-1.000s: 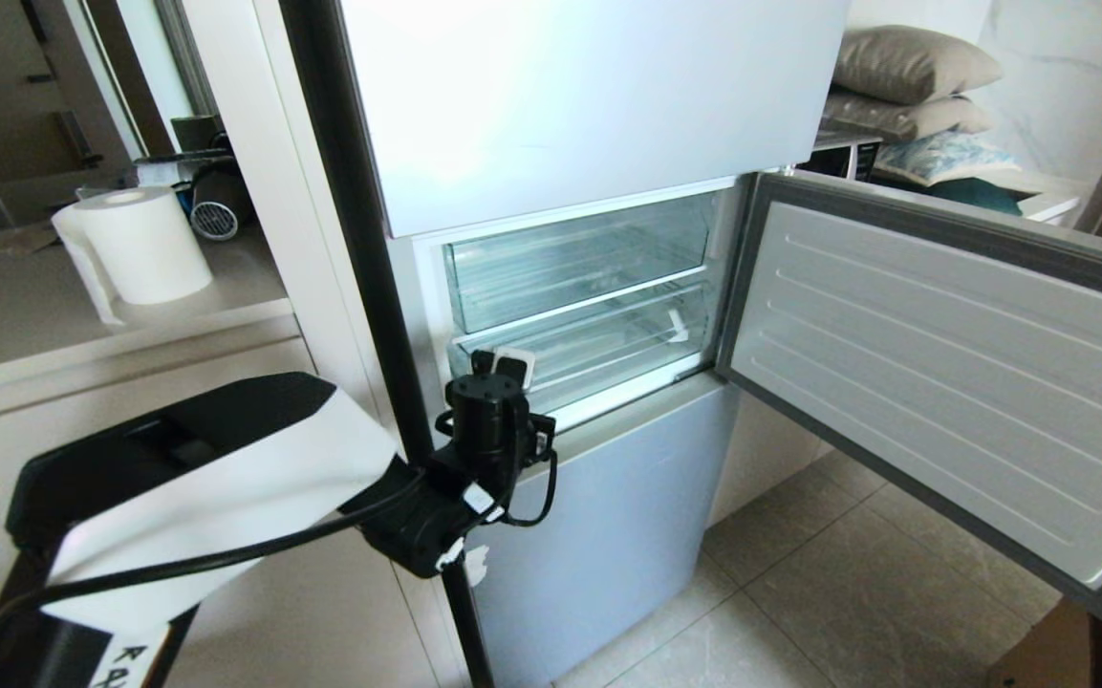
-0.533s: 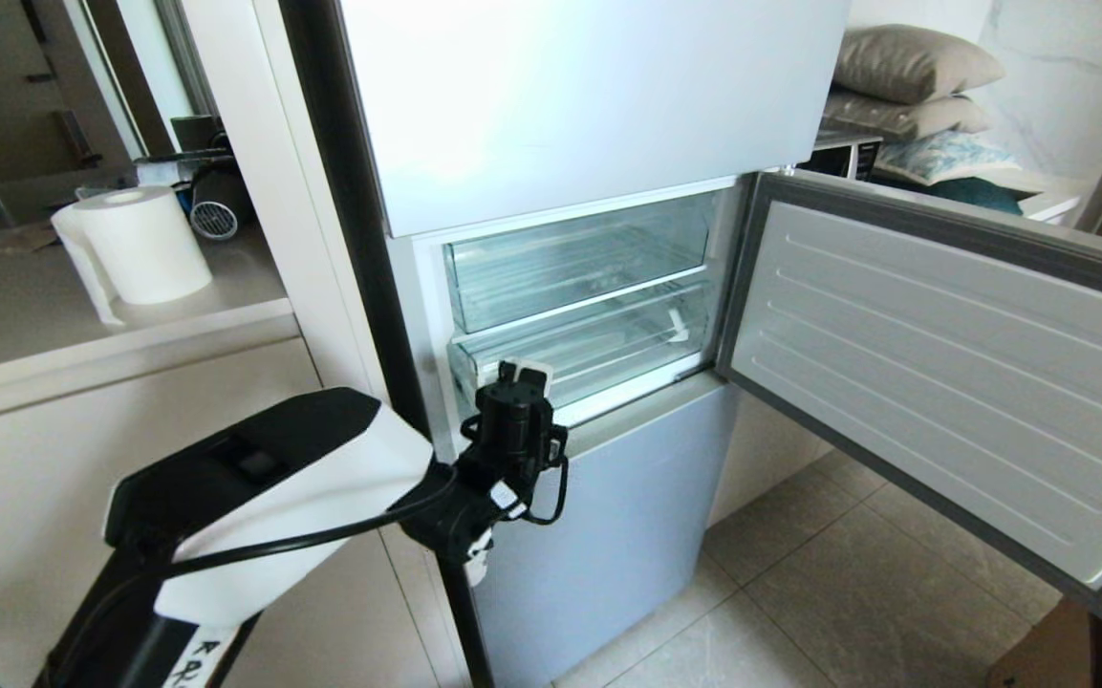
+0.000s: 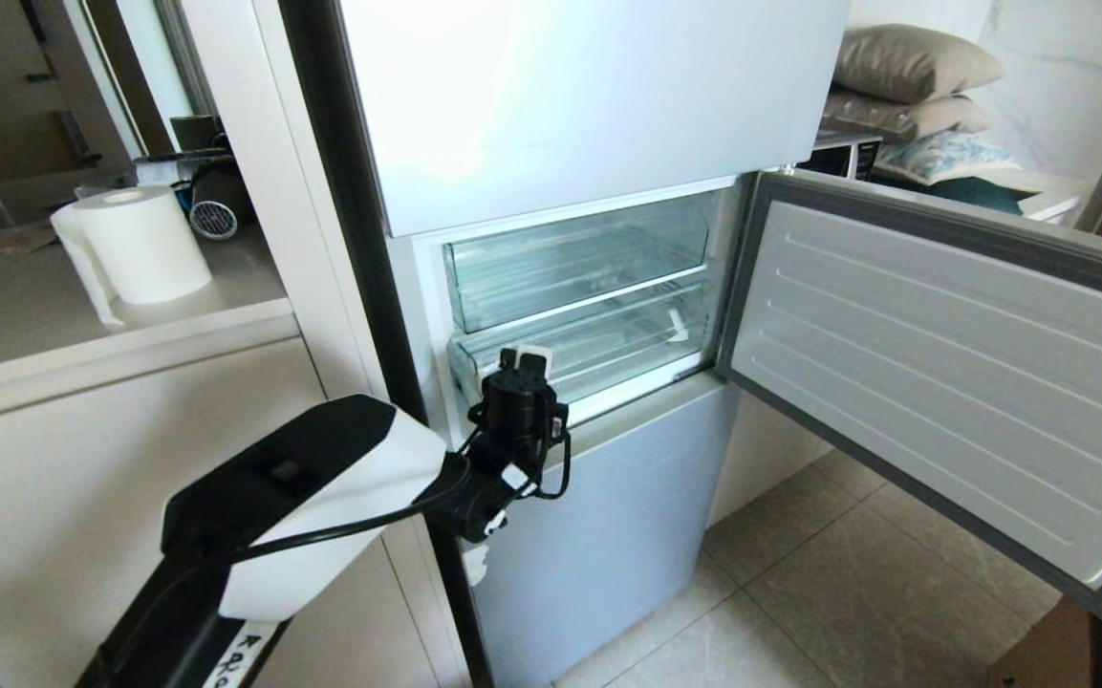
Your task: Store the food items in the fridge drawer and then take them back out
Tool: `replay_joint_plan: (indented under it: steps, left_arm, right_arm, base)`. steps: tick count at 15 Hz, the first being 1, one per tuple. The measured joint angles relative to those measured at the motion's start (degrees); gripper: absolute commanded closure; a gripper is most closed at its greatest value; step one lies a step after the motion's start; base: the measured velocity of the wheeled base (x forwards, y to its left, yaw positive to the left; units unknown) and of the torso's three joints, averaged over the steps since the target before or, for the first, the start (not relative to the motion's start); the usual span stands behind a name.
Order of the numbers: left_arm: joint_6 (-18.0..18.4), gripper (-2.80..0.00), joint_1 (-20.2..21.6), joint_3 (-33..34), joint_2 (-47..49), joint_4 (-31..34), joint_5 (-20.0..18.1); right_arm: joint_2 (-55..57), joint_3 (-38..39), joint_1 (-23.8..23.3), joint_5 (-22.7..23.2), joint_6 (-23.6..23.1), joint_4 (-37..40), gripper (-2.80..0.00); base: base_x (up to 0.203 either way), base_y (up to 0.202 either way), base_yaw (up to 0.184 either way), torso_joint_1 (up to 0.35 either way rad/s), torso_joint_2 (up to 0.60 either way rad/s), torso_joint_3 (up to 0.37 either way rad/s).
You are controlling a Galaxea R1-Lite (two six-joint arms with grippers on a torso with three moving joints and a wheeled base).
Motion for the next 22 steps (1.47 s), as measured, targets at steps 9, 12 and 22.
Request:
replay_joint_plan:
  steps: [9,12,22]
  left_arm:
    - [0.0,0.00,2.6,-3.4,1.9,-0.2,0.0]
    - [0.0,0.00,1.7,-1.1,0.2,-1.0,0.0]
    - [0.3,0.00,-6.2,33.9,-35.6,-5.0,-1.2]
  right_arm:
    - [0.0,0.1,0.0,0.0,0.0,0.0,0.00]
    - [0.0,0.1,0.0,0.0,0.0,0.0,0.00]
    - [0.0,0.0,0.0,0.0,0.0,0.1,0.00]
  base:
    - [0.000,0.000,0.000,0.000,0.00,0.000]
    - [0.000,0.000,0.000,0.000,0.00,0.000]
    - [0.000,0.000,0.000,0.000,0.00,0.000]
